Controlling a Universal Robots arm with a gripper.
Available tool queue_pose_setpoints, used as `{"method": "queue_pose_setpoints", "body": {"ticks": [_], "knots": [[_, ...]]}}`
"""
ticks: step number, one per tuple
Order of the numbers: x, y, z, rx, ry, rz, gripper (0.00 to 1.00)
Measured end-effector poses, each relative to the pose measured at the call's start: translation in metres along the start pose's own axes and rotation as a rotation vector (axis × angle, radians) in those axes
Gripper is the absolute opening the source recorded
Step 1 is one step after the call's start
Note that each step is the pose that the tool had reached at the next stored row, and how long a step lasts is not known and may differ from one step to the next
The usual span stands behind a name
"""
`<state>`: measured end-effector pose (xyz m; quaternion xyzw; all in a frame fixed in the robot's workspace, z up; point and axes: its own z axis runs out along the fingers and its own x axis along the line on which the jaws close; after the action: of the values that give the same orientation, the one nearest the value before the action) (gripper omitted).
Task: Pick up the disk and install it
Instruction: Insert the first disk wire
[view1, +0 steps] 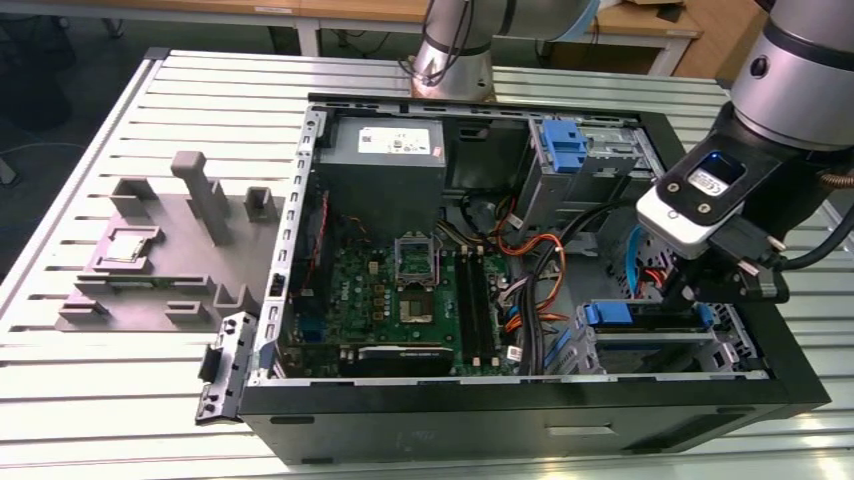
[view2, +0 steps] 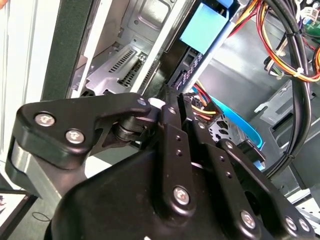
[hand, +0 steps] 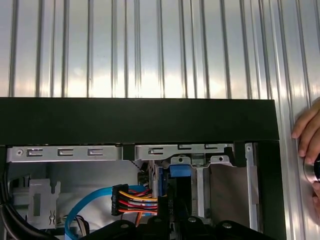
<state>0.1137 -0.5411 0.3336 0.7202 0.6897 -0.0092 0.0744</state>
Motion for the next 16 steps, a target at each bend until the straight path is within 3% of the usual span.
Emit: {"method": "queue_pose_setpoints", "body": {"ticks": [16], "knots": [[-0.0021, 0.0002, 0.0018, -0.0008, 0.0079, -0.009, 0.16]]}}
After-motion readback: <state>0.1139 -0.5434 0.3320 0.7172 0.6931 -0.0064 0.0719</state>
